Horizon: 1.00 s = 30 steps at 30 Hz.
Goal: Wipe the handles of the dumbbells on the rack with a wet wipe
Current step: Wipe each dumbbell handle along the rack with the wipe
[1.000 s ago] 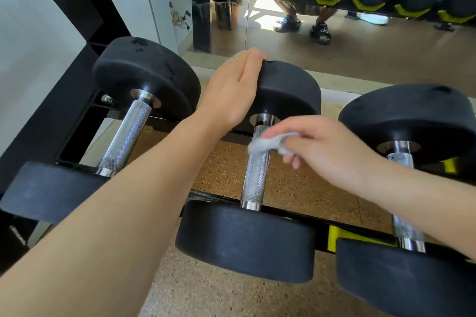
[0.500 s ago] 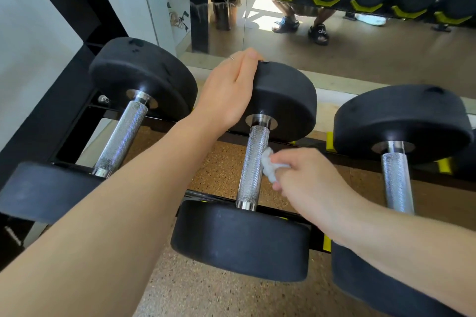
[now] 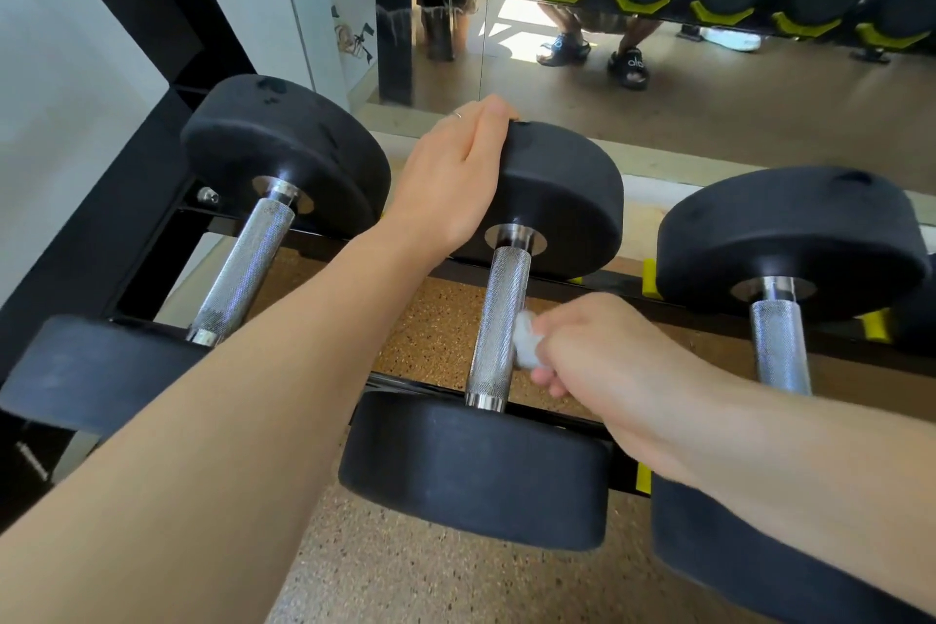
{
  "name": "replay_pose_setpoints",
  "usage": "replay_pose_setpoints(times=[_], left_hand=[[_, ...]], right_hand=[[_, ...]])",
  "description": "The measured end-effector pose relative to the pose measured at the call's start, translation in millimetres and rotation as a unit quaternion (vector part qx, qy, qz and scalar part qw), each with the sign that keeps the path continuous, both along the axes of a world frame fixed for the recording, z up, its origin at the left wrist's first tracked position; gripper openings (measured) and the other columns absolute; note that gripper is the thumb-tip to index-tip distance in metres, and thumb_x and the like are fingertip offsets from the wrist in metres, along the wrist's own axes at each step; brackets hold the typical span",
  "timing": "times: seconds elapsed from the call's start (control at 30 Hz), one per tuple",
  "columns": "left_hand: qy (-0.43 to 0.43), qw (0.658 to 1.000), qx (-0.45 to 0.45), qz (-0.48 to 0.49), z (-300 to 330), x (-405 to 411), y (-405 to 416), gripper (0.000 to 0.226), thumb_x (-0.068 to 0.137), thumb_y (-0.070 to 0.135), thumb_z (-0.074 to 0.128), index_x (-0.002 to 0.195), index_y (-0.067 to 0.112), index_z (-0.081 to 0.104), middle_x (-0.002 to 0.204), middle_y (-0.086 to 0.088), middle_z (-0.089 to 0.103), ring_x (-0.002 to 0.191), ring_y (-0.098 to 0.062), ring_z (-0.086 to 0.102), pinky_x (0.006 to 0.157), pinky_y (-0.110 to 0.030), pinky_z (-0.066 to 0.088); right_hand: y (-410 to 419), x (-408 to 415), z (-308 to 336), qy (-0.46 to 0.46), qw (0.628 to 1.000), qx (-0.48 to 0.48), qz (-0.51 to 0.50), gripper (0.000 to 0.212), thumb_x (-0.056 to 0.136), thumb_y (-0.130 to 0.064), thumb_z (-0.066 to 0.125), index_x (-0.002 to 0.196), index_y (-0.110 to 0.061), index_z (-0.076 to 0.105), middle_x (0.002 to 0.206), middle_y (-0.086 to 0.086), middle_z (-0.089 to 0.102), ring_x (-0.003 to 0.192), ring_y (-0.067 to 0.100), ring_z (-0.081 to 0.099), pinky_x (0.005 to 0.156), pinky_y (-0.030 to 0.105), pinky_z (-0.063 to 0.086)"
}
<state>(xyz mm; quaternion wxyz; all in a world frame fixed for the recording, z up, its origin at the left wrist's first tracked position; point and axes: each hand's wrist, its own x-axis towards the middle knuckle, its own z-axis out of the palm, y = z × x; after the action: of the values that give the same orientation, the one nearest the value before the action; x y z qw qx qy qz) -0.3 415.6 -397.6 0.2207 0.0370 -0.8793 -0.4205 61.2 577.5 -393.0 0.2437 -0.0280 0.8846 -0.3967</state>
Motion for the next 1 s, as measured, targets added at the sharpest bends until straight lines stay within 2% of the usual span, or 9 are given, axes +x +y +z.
replay_pose_setpoints(times=[0.1, 0.17, 0.3, 0.4, 0.6, 0.7, 0.83, 0.9, 1.0], left_hand=[[0.000, 1.000, -0.002, 0.003, -1.2, -0.9, 0.0, 0.042, 0.109, 0.033, 0.021, 0.103, 0.014, 0.058, 0.100, -0.004, 0.059, 0.097, -0.017, 0.052, 0.090, -0.039, 0.043], [-0.001, 1.000, 0.004, 0.002, -1.1, -0.5, -0.5, 0.043, 0.110, 0.034, 0.021, 0.102, 0.013, 0.058, 0.099, -0.003, 0.059, 0.096, -0.016, 0.052, 0.090, -0.038, 0.042], [-0.001, 1.000, 0.009, 0.000, 1.3, 0.7, -0.8, 0.044, 0.110, 0.033, 0.022, 0.103, 0.011, 0.059, 0.101, -0.004, 0.060, 0.096, -0.014, 0.051, 0.091, -0.035, 0.041], [-0.006, 1.000, 0.014, 0.001, 1.6, 1.1, -0.2, 0.044, 0.110, 0.034, 0.022, 0.104, 0.012, 0.060, 0.102, -0.004, 0.060, 0.096, -0.013, 0.052, 0.091, -0.033, 0.041], [-0.008, 1.000, 0.008, -0.007, 1.9, 1.8, 0.0, 0.042, 0.111, 0.032, 0.021, 0.105, 0.014, 0.059, 0.100, 0.001, 0.059, 0.097, -0.013, 0.050, 0.086, -0.030, 0.039], [-0.002, 1.000, 0.007, -0.009, 1.5, 0.0, -1.2, 0.038, 0.110, 0.030, 0.024, 0.098, 0.016, 0.057, 0.096, 0.001, 0.057, 0.094, -0.013, 0.049, 0.084, -0.031, 0.038], [0.002, 1.000, 0.004, -0.015, 1.4, -0.1, -2.1, 0.036, 0.110, 0.028, 0.024, 0.099, 0.016, 0.057, 0.096, 0.001, 0.056, 0.093, -0.014, 0.049, 0.084, -0.032, 0.038], [-0.006, 1.000, -0.011, -0.020, 1.1, 0.9, -2.9, 0.039, 0.111, 0.029, 0.022, 0.107, 0.014, 0.057, 0.101, -0.001, 0.057, 0.096, -0.014, 0.049, 0.084, -0.031, 0.039], [-0.020, 0.999, -0.007, -0.025, 2.9, 2.7, -3.6, 0.041, 0.111, 0.031, 0.021, 0.108, 0.011, 0.057, 0.103, -0.003, 0.058, 0.098, -0.016, 0.050, 0.086, -0.031, 0.039]], right_hand=[[15.5, 18.1, 15.9, 0.029, 0.977, 0.093, 0.190, 0.029, 0.092, -0.015, 0.052, 0.109, -0.024, 0.074, 0.102, -0.003, 0.066, 0.097, 0.014, 0.060, 0.081, 0.026, 0.045], [19.2, 17.7, 24.1, 0.146, 0.943, 0.074, 0.289, 0.035, 0.096, -0.020, 0.047, 0.116, -0.036, 0.070, 0.116, -0.014, 0.063, 0.110, 0.007, 0.058, 0.087, 0.019, 0.043], [15.2, -17.3, 10.0, 0.383, 0.824, 0.030, 0.416, 0.040, 0.089, 0.006, 0.048, 0.115, -0.013, 0.071, 0.115, 0.001, 0.067, 0.106, 0.017, 0.060, 0.090, 0.031, 0.046], [12.1, -26.8, -14.9, 0.372, 0.766, 0.070, 0.520, 0.039, 0.084, 0.012, 0.052, 0.110, -0.008, 0.072, 0.116, 0.004, 0.068, 0.112, 0.021, 0.060, 0.094, 0.039, 0.048], [20.1, -31.9, 11.5, 0.237, 0.803, 0.028, 0.546, 0.047, 0.082, 0.007, 0.050, 0.109, -0.021, 0.077, 0.117, -0.011, 0.071, 0.112, 0.001, 0.060, 0.102, 0.016, 0.041], [9.3, -47.2, 17.2, 0.380, 0.792, 0.034, 0.476, 0.045, 0.081, 0.008, 0.049, 0.112, -0.016, 0.073, 0.112, -0.001, 0.070, 0.102, 0.017, 0.061, 0.093, 0.030, 0.045], [-12.1, -56.3, -2.5, 0.470, 0.780, 0.179, 0.371, 0.039, 0.085, 0.000, 0.053, 0.115, -0.018, 0.068, 0.111, -0.001, 0.063, 0.098, 0.023, 0.055, 0.085, 0.039, 0.049], [-17.4, -51.8, -5.4, 0.412, 0.810, 0.171, 0.381, 0.036, 0.085, -0.003, 0.050, 0.112, -0.017, 0.069, 0.112, 0.002, 0.064, 0.102, 0.023, 0.059, 0.087, 0.038, 0.051], [-19.1, -37.3, 7.6, 0.268, 0.862, 0.127, 0.410, 0.038, 0.087, -0.006, 0.049, 0.110, -0.021, 0.075, 0.106, -0.010, 0.065, 0.093, 0.005, 0.054, 0.076, 0.011, 0.043]])
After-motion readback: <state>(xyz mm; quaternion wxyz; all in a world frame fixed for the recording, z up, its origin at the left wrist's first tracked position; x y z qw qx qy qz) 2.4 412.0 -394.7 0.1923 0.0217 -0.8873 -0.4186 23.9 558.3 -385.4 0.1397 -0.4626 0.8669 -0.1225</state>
